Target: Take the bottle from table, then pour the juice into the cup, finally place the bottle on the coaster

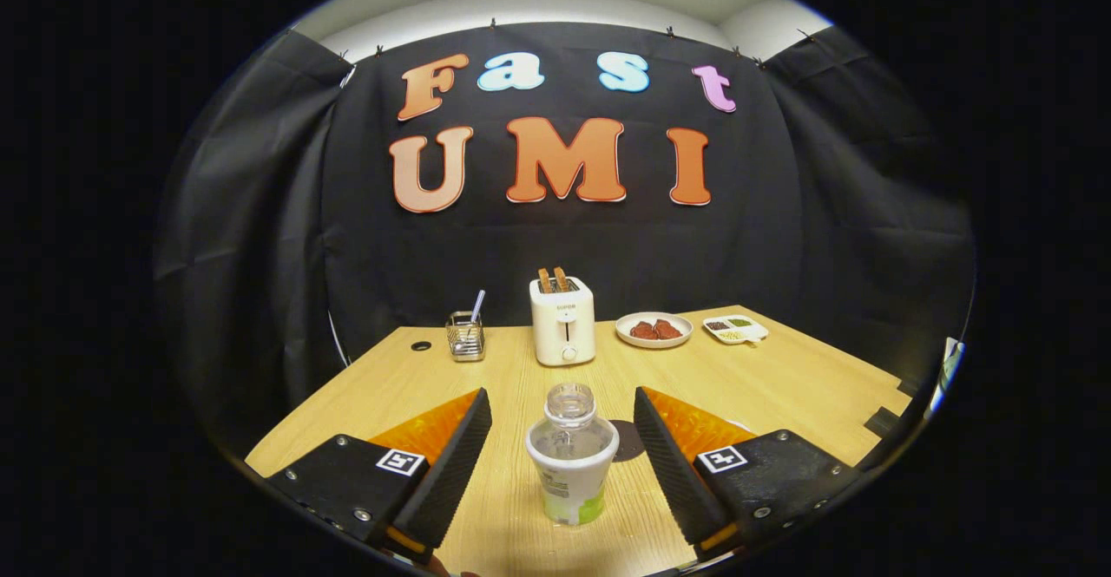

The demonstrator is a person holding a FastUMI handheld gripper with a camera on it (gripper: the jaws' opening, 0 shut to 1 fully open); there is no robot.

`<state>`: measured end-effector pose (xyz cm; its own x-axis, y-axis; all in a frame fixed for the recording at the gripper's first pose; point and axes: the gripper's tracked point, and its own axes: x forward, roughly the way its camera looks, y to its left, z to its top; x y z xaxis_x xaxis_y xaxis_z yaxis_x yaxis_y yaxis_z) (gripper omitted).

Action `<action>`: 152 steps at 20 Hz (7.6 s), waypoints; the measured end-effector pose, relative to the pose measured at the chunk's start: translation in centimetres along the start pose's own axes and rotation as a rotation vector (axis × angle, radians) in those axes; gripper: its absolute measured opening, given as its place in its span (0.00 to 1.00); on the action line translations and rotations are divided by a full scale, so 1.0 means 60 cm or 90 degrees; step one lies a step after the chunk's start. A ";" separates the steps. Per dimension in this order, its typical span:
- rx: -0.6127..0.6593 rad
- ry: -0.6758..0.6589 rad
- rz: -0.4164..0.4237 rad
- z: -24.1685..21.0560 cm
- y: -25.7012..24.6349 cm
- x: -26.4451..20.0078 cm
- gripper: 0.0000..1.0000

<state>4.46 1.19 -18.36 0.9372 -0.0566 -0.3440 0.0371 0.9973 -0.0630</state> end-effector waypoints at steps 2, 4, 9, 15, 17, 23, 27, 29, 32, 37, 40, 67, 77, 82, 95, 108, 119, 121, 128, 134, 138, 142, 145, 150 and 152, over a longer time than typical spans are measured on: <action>-0.005 0.017 -0.007 -0.023 -0.005 0.012 0.98; -0.004 0.023 -0.013 -0.038 -0.009 0.018 0.98; -0.015 0.042 -0.031 -0.077 -0.014 0.031 0.99; -0.016 0.064 -0.029 -0.117 -0.005 0.047 0.99; -0.019 0.073 -0.031 -0.127 -0.004 0.050 0.99; -0.030 0.085 -0.044 -0.149 -0.009 0.063 0.97; -0.026 0.072 -0.050 -0.148 -0.012 0.065 0.67; -0.017 0.073 -0.036 -0.149 -0.005 0.068 0.56; -0.011 0.080 -0.040 -0.144 -0.007 0.059 0.49; 0.086 0.042 -0.010 -0.086 0.008 0.040 0.49; 0.165 0.018 0.009 -0.050 0.012 0.034 0.48; 0.806 0.022 0.112 0.027 0.046 0.070 0.49; 0.949 0.028 0.100 0.027 0.020 0.083 0.49; 1.010 0.032 0.106 0.034 0.020 0.094 0.50; 1.085 0.041 0.090 0.029 0.000 0.095 0.50; 1.128 0.044 0.096 0.038 -0.002 0.099 0.50; 1.169 0.039 0.095 0.055 -0.009 0.096 0.50; 1.174 0.038 0.094 0.057 -0.014 0.095 0.50; 1.193 0.045 0.090 0.058 -0.016 0.099 0.50; 1.207 0.045 0.095 0.066 -0.015 0.096 0.50; 1.214 0.043 0.093 0.067 -0.018 0.098 0.50; 1.225 0.037 0.094 0.070 -0.022 0.096 0.50; 1.232 0.036 0.093 0.073 -0.023 0.098 0.50; 1.246 0.031 0.092 0.077 -0.026 0.097 0.50; 1.254 0.027 0.092 0.080 -0.027 0.099 0.50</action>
<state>11.65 -0.56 -15.79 0.9615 0.0446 -0.2712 0.2695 -0.3467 0.8984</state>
